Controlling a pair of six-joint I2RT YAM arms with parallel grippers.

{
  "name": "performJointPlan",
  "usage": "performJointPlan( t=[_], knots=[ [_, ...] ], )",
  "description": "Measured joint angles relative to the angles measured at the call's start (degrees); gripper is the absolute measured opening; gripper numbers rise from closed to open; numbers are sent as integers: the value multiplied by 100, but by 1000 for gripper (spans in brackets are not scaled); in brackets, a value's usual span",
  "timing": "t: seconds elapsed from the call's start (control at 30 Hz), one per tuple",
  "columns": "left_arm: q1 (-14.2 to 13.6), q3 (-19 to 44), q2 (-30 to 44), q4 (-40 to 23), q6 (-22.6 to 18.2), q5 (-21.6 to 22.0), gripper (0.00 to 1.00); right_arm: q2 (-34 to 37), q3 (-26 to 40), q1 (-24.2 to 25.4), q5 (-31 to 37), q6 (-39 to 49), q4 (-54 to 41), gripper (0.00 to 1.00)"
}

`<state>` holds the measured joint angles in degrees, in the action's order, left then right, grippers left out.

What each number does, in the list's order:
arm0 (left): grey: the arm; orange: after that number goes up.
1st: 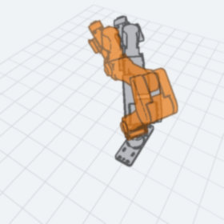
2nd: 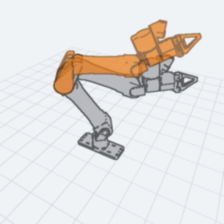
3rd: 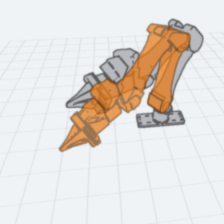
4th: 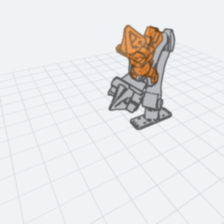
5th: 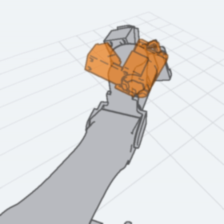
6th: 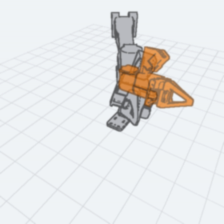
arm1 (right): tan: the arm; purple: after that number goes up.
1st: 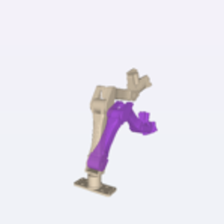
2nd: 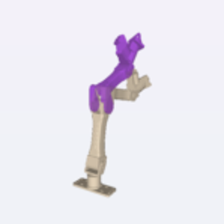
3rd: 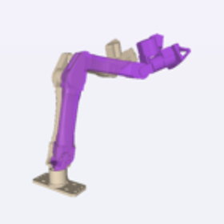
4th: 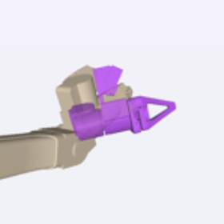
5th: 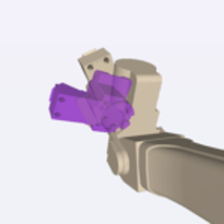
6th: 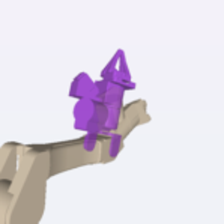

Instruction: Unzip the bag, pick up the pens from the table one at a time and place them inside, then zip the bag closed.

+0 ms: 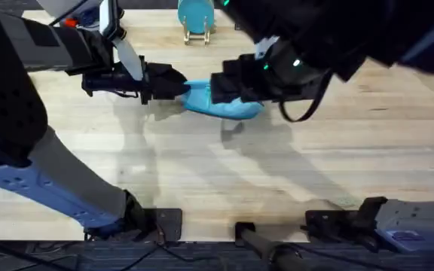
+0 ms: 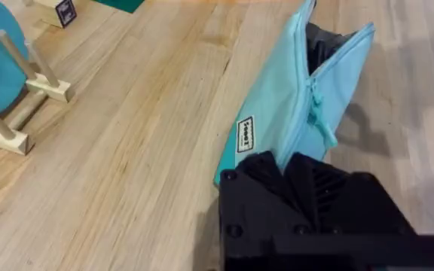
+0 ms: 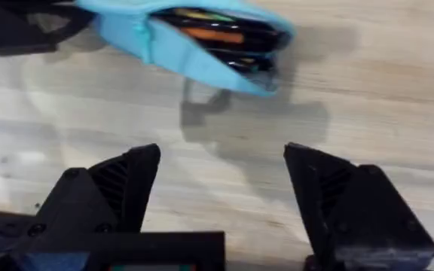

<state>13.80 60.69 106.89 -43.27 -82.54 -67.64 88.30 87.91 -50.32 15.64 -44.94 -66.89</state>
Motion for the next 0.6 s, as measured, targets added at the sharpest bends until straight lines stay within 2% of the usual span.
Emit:
performJointPlan(
  t=[0.43, 0.6],
  knots=[
    [0, 0, -2, 0, 0, 0, 39, 97, -43, -634, 77, -769, 477, 996],
    [0, 0, 0, 0, 0, 0, 39, 212, -43, -722, 222, -1049, 581, 998]
  ],
)
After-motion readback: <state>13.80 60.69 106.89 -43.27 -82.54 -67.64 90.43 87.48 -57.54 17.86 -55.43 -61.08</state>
